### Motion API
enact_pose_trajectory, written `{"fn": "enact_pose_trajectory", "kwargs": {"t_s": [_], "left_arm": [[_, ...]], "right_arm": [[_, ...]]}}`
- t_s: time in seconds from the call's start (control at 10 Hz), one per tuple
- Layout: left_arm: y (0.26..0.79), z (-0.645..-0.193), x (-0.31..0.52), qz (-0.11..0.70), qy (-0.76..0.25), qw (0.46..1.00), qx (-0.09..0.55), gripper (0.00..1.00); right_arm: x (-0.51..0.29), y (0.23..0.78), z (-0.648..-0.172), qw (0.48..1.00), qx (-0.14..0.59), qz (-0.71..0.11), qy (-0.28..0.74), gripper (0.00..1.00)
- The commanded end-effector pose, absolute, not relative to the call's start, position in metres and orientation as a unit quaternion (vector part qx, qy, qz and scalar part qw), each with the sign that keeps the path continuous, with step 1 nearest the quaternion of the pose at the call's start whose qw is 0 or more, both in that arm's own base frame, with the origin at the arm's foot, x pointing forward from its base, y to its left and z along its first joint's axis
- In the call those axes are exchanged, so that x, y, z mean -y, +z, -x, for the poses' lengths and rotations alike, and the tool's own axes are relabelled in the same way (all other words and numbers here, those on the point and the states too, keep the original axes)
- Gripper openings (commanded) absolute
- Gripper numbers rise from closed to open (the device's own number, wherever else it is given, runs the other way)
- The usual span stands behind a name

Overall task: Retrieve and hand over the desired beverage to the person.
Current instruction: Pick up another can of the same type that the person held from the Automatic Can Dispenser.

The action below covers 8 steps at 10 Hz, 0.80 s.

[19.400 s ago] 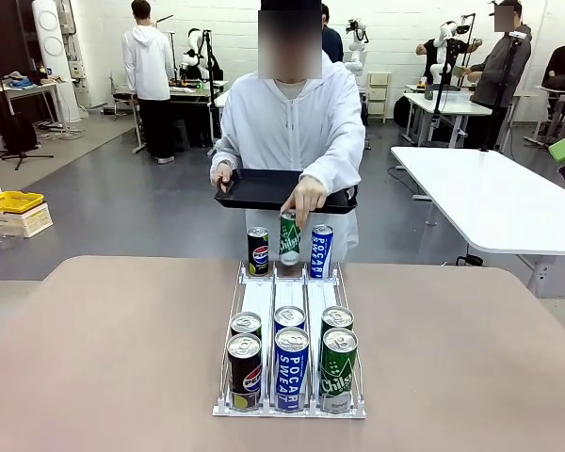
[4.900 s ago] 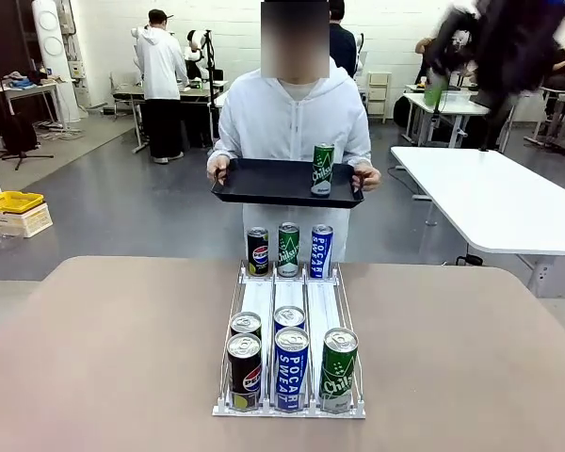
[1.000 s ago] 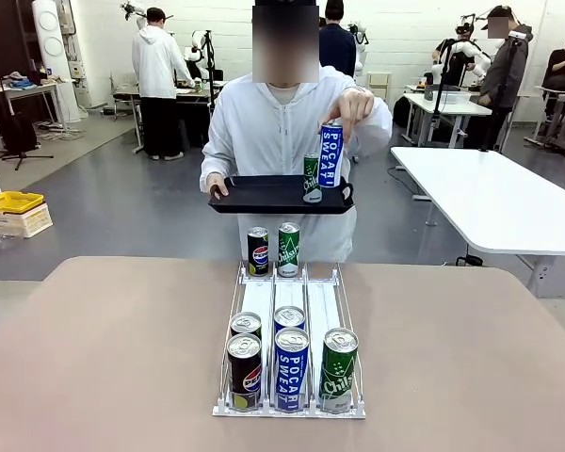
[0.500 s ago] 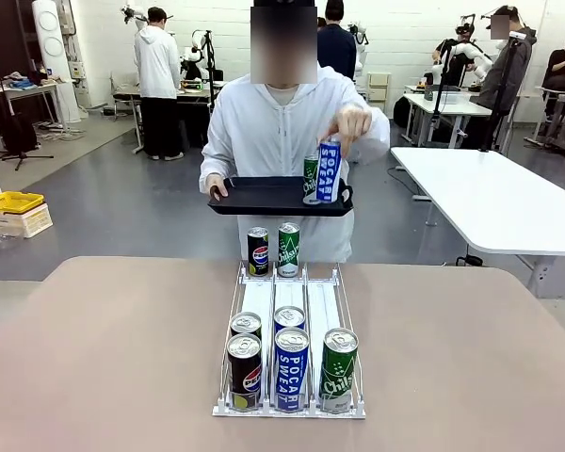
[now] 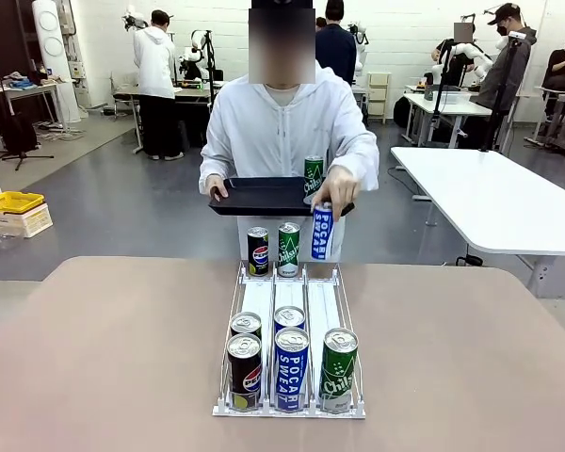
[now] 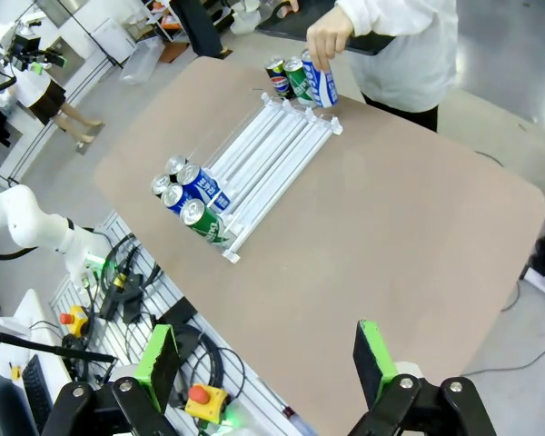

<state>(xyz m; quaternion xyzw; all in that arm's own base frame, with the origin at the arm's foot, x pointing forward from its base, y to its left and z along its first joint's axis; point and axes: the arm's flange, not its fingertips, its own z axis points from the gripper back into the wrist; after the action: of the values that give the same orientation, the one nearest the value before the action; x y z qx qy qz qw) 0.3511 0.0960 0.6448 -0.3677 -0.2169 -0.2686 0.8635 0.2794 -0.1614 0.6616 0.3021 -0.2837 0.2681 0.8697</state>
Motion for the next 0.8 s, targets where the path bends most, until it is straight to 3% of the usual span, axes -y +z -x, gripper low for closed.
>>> {"fn": "enact_pose_trajectory", "kwargs": {"t_s": [0.0, 0.7], "left_arm": [[0.6461, -0.352, -0.0967, 0.374, -0.276, 0.856, 0.225, 1.0], [0.6461, -0.352, -0.0967, 0.374, -0.276, 0.856, 0.225, 1.0]], "right_arm": [[0.163, 0.6602, -0.2816, 0.862, 0.287, -0.311, 0.277, 1.0], [0.163, 0.6602, -0.2816, 0.862, 0.287, -0.311, 0.277, 1.0]]}}
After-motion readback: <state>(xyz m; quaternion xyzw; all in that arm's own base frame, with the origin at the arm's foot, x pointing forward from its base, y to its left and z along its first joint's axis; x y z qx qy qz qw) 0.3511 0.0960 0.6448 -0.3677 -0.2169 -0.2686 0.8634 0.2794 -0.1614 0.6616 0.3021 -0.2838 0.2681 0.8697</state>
